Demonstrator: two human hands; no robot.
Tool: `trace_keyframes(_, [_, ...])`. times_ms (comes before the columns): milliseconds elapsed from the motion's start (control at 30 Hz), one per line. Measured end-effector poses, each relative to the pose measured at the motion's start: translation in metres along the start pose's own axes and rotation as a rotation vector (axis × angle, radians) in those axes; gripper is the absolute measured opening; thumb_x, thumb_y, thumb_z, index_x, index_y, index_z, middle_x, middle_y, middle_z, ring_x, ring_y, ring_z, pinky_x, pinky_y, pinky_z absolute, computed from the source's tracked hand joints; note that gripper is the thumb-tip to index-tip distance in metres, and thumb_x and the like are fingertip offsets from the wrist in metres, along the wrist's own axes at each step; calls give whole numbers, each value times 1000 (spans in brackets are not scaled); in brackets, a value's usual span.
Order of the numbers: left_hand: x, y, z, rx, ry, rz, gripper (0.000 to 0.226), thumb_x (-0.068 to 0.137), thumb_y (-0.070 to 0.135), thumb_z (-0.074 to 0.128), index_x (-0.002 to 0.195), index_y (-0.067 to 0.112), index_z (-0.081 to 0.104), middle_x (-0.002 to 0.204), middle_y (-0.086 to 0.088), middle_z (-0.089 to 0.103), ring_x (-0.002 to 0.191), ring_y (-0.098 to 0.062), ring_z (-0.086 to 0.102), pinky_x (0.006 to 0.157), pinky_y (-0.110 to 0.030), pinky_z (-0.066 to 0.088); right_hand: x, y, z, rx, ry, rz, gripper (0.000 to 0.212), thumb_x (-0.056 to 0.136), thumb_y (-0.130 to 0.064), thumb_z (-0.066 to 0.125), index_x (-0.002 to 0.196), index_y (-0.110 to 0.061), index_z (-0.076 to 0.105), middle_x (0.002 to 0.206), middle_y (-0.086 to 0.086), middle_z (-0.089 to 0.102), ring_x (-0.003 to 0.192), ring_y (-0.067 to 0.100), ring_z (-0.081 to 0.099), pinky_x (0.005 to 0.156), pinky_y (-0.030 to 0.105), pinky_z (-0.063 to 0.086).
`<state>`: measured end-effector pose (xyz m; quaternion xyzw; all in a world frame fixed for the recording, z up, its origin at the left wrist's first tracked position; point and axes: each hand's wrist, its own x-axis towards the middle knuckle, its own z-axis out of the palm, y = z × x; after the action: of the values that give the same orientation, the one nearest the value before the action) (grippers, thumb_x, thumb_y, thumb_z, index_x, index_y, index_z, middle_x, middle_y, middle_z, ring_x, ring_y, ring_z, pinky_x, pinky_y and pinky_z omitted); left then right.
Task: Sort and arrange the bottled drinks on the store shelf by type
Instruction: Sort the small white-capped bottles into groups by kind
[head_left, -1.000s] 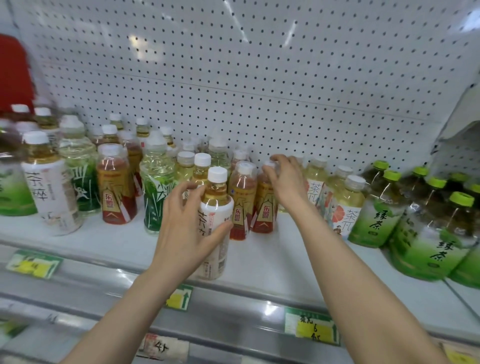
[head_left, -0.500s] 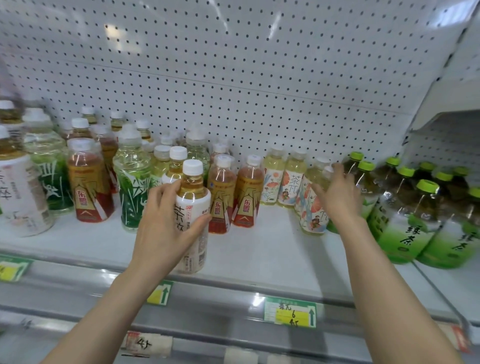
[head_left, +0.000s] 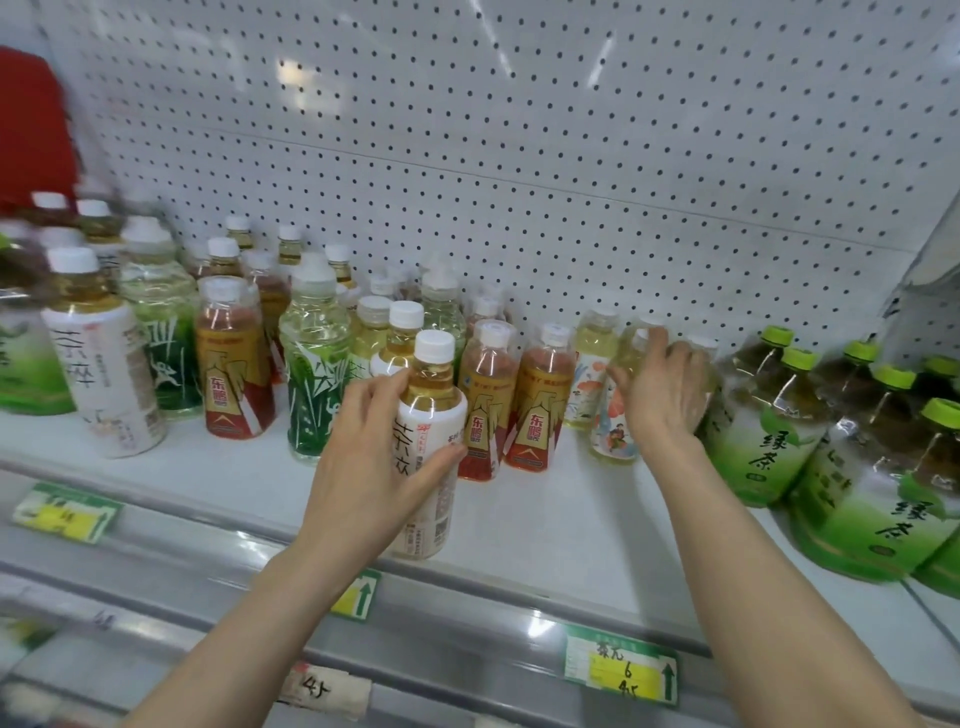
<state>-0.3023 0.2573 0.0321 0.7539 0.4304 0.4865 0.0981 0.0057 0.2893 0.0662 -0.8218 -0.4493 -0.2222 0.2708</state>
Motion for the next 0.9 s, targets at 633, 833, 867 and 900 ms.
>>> trace_keyframes(633, [2, -2, 5, 22, 2, -4, 87, 74, 55, 71, 145, 24, 33, 139, 1, 38, 114, -6, 40, 93, -29, 39, 14, -1, -18, 261, -200, -109, 71, 74, -27, 84, 131, -24, 42, 125, 10, 58, 110, 31, 56, 90, 40, 46])
trace_keyframes(833, [1, -4, 1, 15, -10, 4, 88, 72, 59, 67, 145, 23, 33, 138, 3, 39, 113, -3, 39, 93, -29, 40, 20, -18, -7, 191, -192, -140, 60, 83, -1, 71, 131, -21, 41, 122, 15, 56, 104, 33, 55, 80, 37, 44])
trace_keyframes(867, [1, -4, 1, 15, -8, 6, 88, 72, 59, 67, 145, 23, 33, 138, 4, 39, 113, -4, 40, 93, -29, 40, 23, -13, -8, 203, -195, -122, 60, 82, -3, 73, 129, -21, 40, 121, 14, 57, 101, 32, 56, 80, 38, 45])
trace_keyframes(900, [1, -4, 1, 13, -5, 8, 87, 72, 58, 68, 144, 23, 34, 137, 4, 40, 113, -4, 40, 93, -28, 41, 24, -8, -9, 217, -198, -100, 60, 81, -7, 76, 127, -21, 40, 121, 14, 57, 99, 31, 57, 80, 39, 47])
